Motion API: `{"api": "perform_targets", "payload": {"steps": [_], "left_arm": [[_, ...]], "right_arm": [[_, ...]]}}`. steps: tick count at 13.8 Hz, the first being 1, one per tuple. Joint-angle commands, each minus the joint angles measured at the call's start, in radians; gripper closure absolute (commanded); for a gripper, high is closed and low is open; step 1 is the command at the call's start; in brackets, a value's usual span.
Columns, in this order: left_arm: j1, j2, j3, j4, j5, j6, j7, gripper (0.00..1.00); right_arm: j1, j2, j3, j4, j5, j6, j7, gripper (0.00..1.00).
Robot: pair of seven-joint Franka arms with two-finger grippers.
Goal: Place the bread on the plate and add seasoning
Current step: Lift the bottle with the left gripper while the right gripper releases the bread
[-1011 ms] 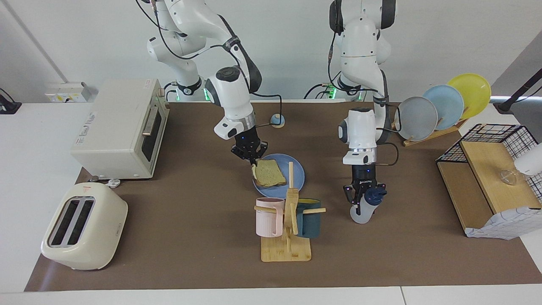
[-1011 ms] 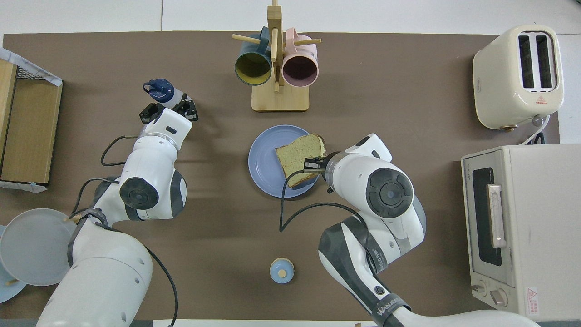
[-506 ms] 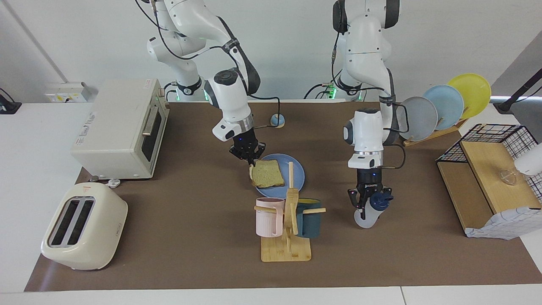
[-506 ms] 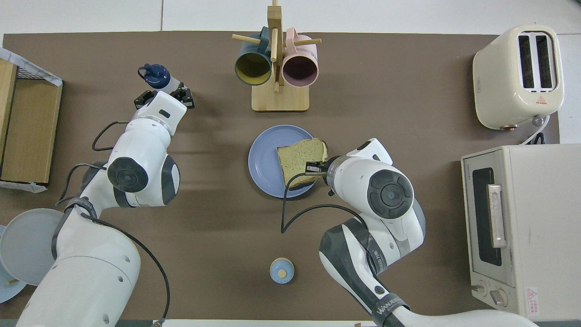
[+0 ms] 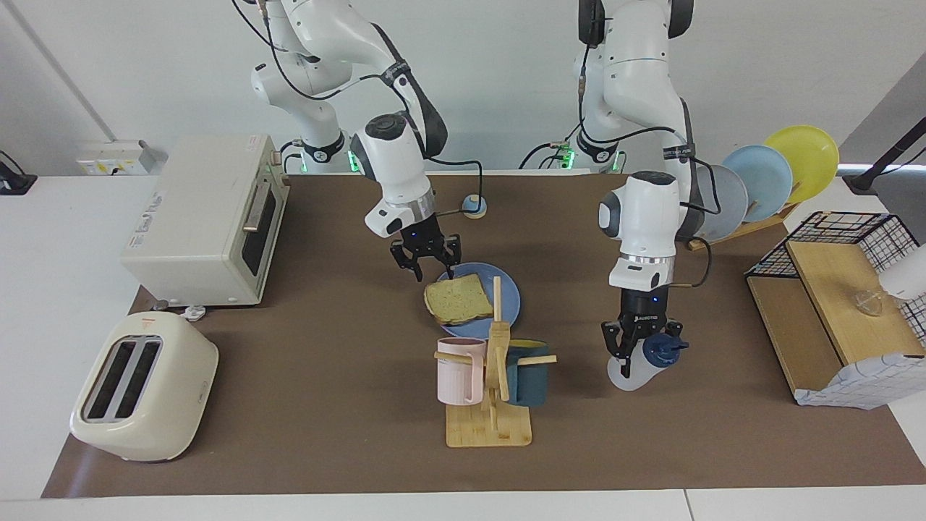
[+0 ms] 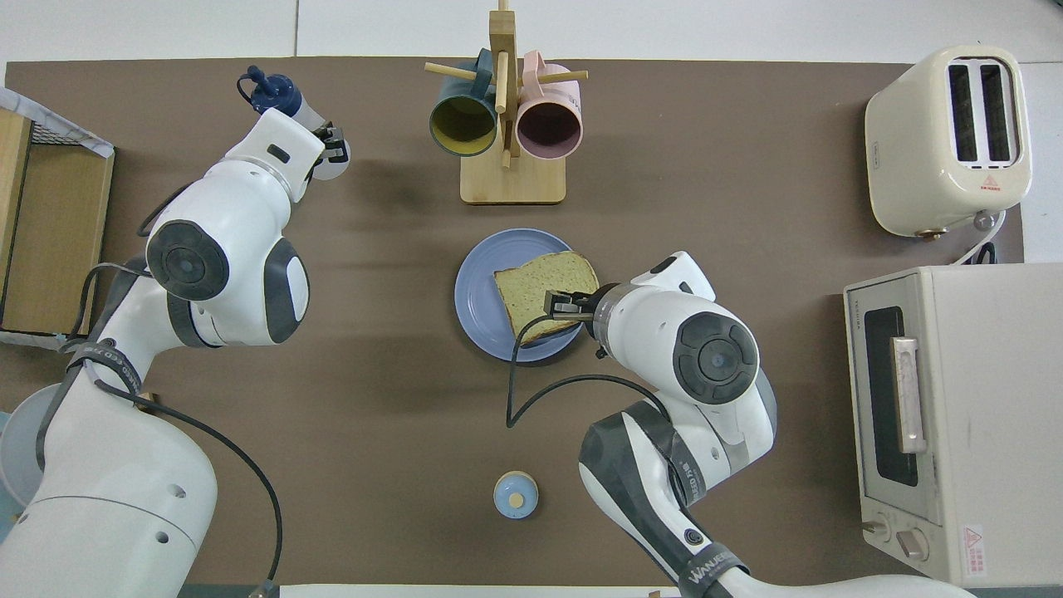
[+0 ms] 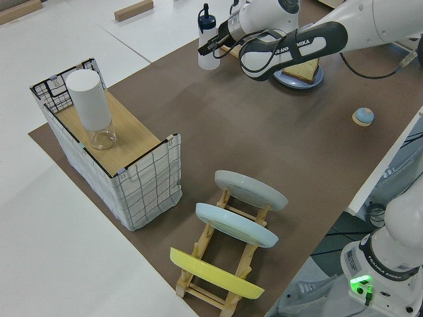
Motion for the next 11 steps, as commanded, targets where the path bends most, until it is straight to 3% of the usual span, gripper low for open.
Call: {"api": "perform_targets", "payload": {"steps": [1,4,8,11], "left_arm": [[0.012,-0.022,0.000,0.069,0.022,-0.140,0.002,1.00],[0.019,-0.070,-0.003,0.109,0.022,-0.292,0.059,1.00],[0.019,-0.132,-0.003,0.120,0.022,-0.445,0.130,1.00],[0.021,-0.201,-0.003,0.120,0.020,-0.569,0.219,1.00]], "right_arm": [[-0.007,-0.008,0.006,-0.001,0.021,0.002,0.005,0.00],[-0.011,-0.014,0.006,0.039,0.021,-0.020,-0.007,0.00],[-0.043,0.016,0.006,0.335,0.024,-0.419,-0.010,0.00],[-0.073,0.016,0.002,0.449,0.141,-0.539,-0.010,0.00]]}}
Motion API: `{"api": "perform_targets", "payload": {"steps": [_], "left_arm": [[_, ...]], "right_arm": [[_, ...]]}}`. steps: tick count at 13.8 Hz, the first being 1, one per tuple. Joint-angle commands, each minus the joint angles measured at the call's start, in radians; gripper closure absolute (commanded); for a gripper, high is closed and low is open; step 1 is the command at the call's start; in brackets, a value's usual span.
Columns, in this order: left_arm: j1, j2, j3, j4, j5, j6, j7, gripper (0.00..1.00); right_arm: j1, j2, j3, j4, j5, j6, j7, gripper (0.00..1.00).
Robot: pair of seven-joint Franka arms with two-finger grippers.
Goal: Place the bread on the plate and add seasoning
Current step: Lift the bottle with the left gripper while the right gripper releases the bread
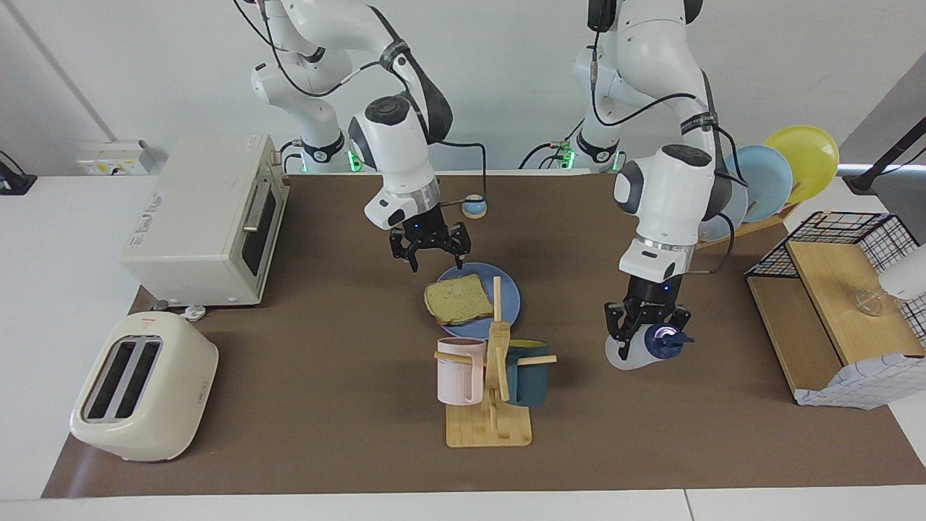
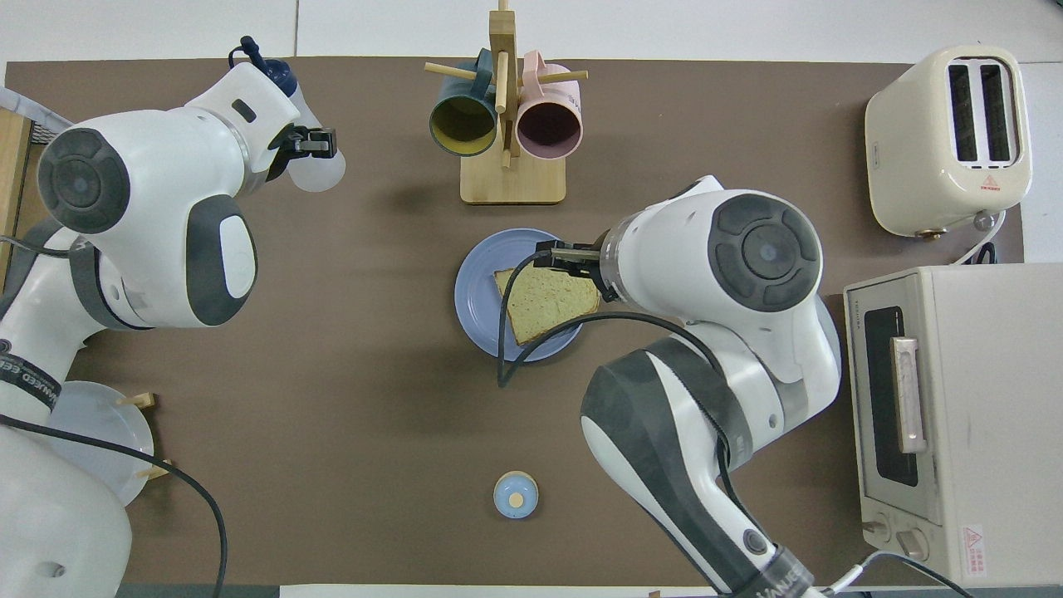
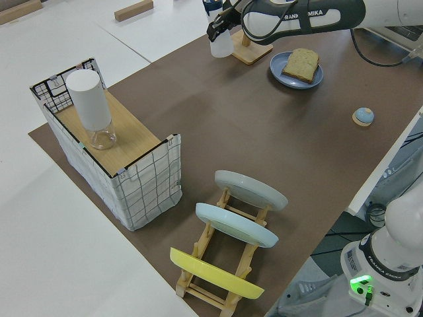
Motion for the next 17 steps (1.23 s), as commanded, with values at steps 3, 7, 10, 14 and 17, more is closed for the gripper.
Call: {"api": "perform_targets", "payload": {"steps": [3,7,10,14,17], "left_arm": [[0.025,-0.127,-0.001,-0.002,0.015,-0.224,0.160,1.00],[0.025,-0.202,0.012,0.000,0.020,-0.360,0.328,1.00],[0.025,-0.252,0.008,0.020,0.020,-0.487,0.499,1.00],[0.023,-0.308,0.002,0.020,0.021,-0.646,0.773,1.00],[0.009,-0.327,-0.003,0.027,0.053,-0.732,0.902,1.00]], "right_arm": [[-0.064,0.021,0.004,0.189,0.165,-0.187,-0.007,0.00],[-0.090,0.000,-0.007,0.255,0.291,-0.261,0.016,0.00],[-0.088,-0.003,-0.002,0.297,0.326,-0.259,0.037,0.00],[-0.074,0.007,0.008,0.329,0.332,-0.229,0.117,0.00],[-0.068,0.055,0.025,0.433,0.320,-0.244,0.140,0.05]]}}
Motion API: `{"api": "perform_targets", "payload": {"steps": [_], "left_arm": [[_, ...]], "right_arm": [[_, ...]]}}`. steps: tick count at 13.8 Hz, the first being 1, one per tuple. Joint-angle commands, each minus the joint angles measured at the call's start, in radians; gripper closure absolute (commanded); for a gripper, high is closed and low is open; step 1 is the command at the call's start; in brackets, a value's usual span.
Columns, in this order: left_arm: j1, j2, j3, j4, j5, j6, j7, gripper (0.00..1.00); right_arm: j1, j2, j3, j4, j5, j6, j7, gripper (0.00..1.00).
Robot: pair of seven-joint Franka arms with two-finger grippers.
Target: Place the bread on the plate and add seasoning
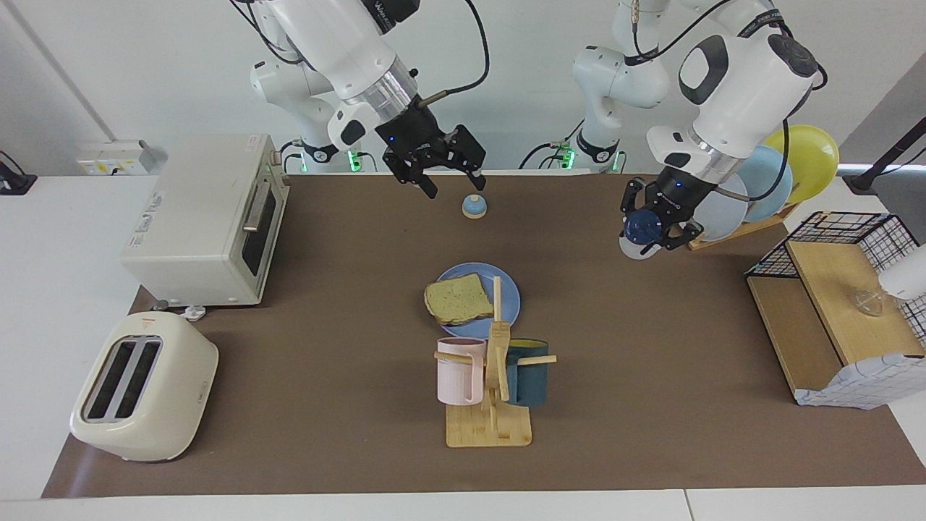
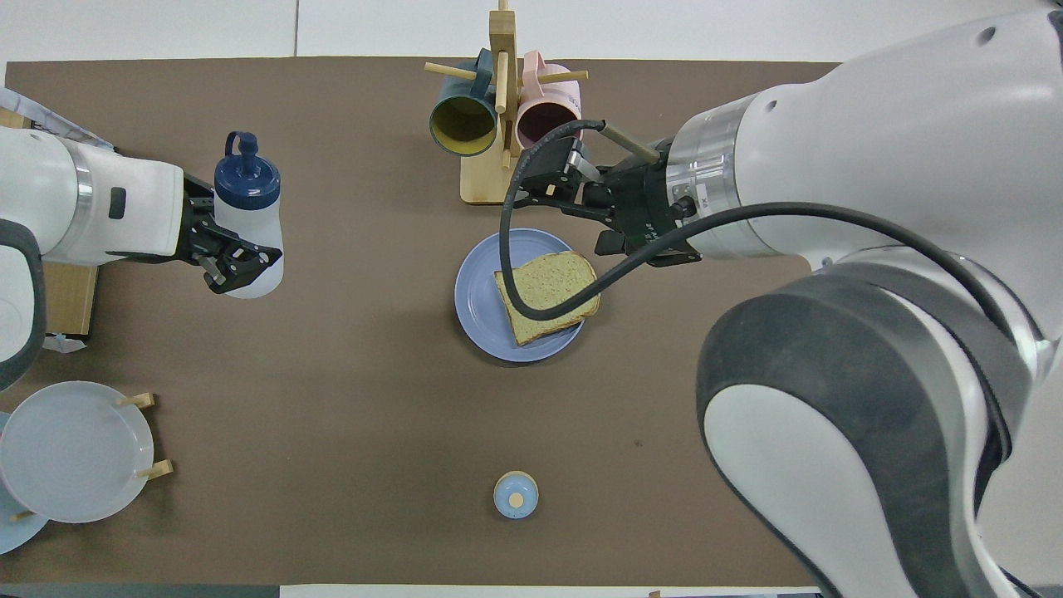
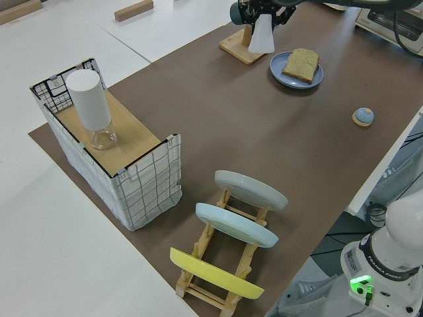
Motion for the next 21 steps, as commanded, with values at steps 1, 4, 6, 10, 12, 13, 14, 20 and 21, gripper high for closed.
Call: {"api": "perform_targets", "payload": {"steps": [1,4,6,10,12,13,14,20,21], "left_arm": [[-0.020,-0.019,-0.020,0.023,0.061,-0.082,0.135,1.00],[-0.025,-0.019,-0.061,0.025,0.068,-0.114,0.211,1.00],[-0.030,-0.026,-0.104,0.025,0.094,-0.134,0.232,1.00],[-0.028,-0.039,-0.118,0.025,0.097,-0.177,0.338,1.00],[-0.030,-0.039,-0.120,0.025,0.097,-0.183,0.346,1.00],[-0.030,-0.039,-0.120,0.025,0.097,-0.186,0.348,1.00],[-0.030,-0.040,-0.121,0.025,0.097,-0.189,0.348,1.00],[-0.028,-0.045,-0.120,0.020,0.094,-0.183,0.348,1.00],[-0.028,-0.045,-0.121,0.020,0.094,-0.183,0.348,1.00]], "right_arm": [[0.011,0.068,0.010,0.111,0.001,-0.007,0.032,0.06],[0.077,0.155,0.007,0.229,-0.023,0.006,0.129,0.06],[0.126,0.209,0.008,0.292,-0.085,0.027,0.199,0.06],[0.192,0.214,0.008,0.288,-0.120,0.090,0.264,0.14],[0.215,0.212,0.008,0.289,-0.151,0.084,0.272,0.23],[0.224,0.212,0.008,0.289,-0.152,0.084,0.293,0.23],[0.227,0.211,0.008,0.289,-0.157,0.079,0.312,0.24],[0.258,0.205,0.008,0.289,-0.182,0.073,0.325,0.33],[0.260,0.205,0.008,0.289,-0.185,0.073,0.335,0.33]]}}
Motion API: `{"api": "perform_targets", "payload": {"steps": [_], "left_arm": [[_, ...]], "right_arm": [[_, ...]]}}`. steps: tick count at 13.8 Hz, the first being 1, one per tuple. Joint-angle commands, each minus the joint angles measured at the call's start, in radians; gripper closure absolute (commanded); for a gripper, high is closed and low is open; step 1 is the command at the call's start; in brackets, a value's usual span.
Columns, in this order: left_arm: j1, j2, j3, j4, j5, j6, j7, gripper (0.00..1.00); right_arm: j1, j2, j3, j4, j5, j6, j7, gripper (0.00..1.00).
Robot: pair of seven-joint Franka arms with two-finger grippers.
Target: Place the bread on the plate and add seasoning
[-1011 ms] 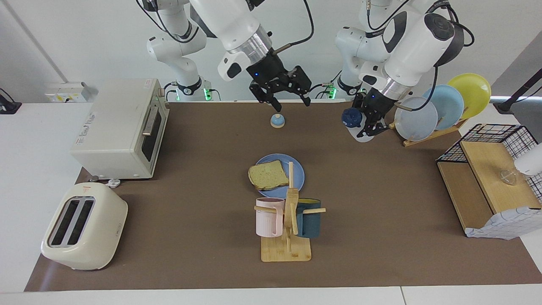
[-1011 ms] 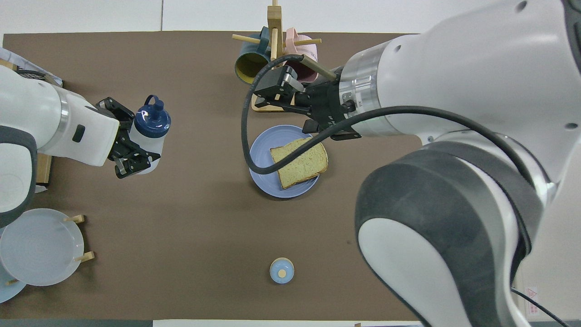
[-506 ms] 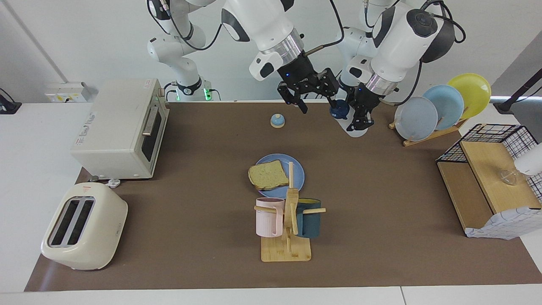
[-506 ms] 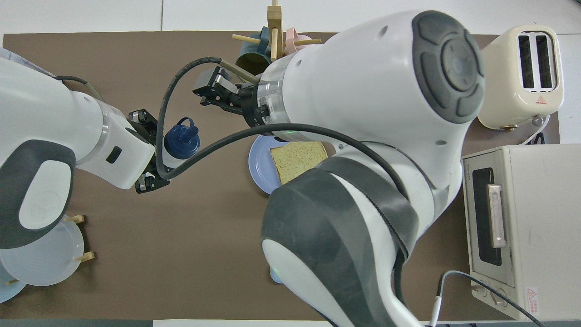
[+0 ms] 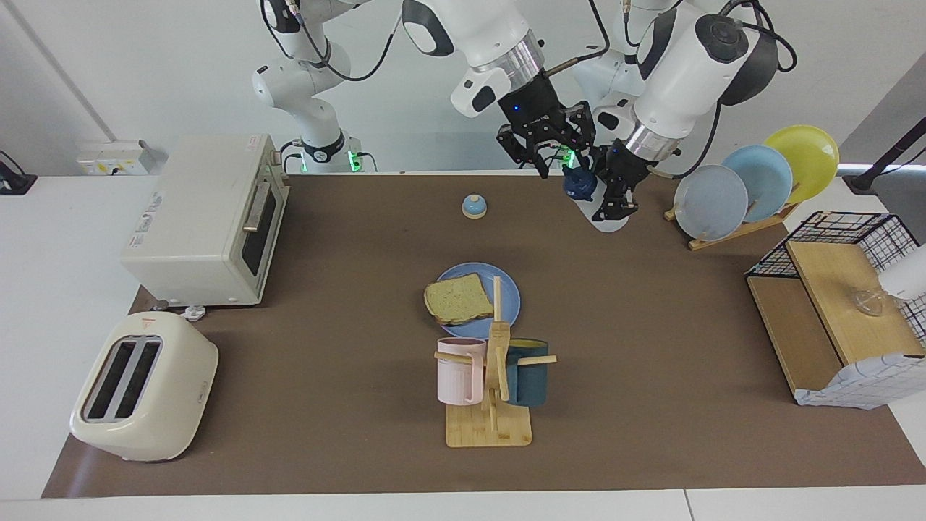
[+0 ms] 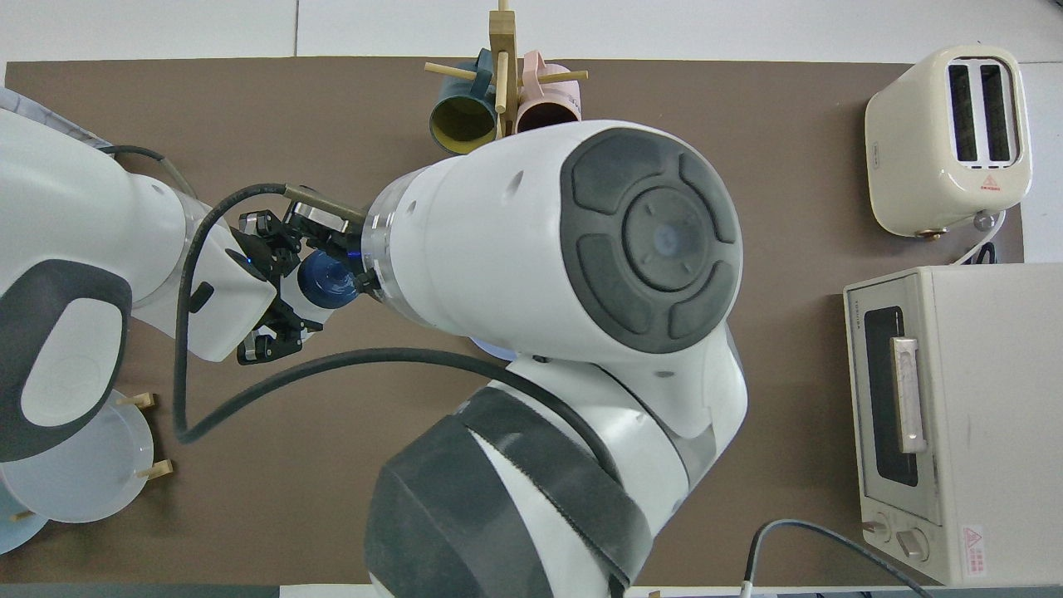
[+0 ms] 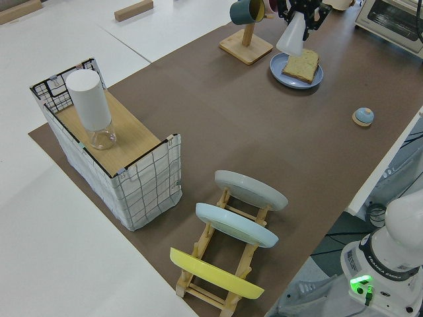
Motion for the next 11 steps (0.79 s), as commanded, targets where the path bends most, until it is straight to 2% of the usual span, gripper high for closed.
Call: {"api": "perform_targets", "payload": {"steps": [1,7,11], "left_arm": [[-0.004,-0.013,0.005,0.006,0.013,-0.021,0.014,1.00],[-0.004,-0.015,0.001,0.001,0.013,-0.019,0.017,1.00],[-0.004,-0.015,0.001,0.001,0.013,-0.022,0.017,1.00]], "right_arm": [[0.004,0.001,0.000,0.016,-0.029,-0.016,0.035,0.33],[0.001,-0.008,-0.001,0.016,-0.026,-0.029,0.033,0.47],[0.004,-0.010,-0.001,0.014,-0.036,-0.026,0.033,0.47]]}}
